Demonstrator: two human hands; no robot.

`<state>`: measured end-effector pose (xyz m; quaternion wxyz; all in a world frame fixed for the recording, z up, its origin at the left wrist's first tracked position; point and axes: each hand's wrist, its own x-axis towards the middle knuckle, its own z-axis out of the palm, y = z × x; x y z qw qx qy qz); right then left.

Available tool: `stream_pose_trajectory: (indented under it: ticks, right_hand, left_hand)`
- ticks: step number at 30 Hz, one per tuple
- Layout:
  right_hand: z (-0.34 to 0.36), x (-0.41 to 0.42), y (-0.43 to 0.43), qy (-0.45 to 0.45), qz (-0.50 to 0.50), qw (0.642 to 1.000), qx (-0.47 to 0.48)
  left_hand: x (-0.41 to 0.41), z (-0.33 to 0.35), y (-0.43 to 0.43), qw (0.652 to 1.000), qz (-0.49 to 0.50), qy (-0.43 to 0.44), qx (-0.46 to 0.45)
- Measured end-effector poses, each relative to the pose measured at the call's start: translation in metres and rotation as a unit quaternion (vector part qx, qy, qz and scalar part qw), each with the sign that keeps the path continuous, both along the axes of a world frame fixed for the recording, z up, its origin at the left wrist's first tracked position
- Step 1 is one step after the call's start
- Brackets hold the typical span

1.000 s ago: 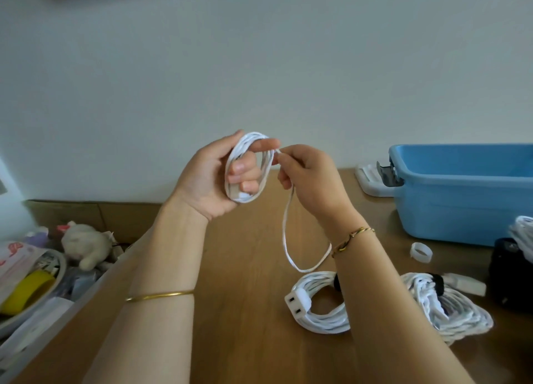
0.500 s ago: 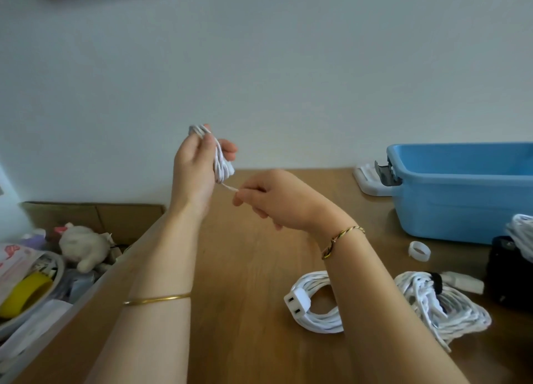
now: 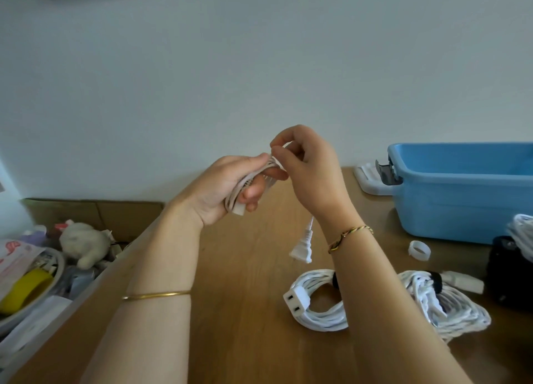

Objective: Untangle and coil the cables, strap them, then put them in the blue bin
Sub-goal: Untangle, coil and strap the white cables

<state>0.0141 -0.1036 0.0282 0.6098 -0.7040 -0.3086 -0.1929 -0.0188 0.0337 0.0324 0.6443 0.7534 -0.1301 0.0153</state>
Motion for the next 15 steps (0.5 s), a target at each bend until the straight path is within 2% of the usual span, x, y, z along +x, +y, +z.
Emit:
stream_pose_trajectory:
  ticks: [2,5,10,12,15]
  right_hand:
    - [-0.004,0.003,0.002,0.004,-0.02,1.0,-0.007]
    - [-0.01,0.012,0.004,0.025,-0.049,0.998,-0.019]
    - [-0.017,0.012,0.01,0.059,-0.034,0.993,-0.096]
    - [-0.017,0.007,0.016,0.085,0.013,0.986,-0.146]
    - [-0.016,-0.001,0.024,0.108,0.058,0.97,-0.208]
  left_hand:
    - [0.001,0.001,0.003,0.997,-0.013,0.039,-0.067]
    - [0.003,0.003,0.008,0.971,-0.053,0.087,-0.214]
    - [0.005,0.009,0.016,0.906,-0.067,0.046,-0.416]
    - [0.006,0.011,0.016,0.888,-0.05,0.021,-0.456]
    - [0.008,0.012,0.013,0.887,-0.015,-0.023,-0.46]
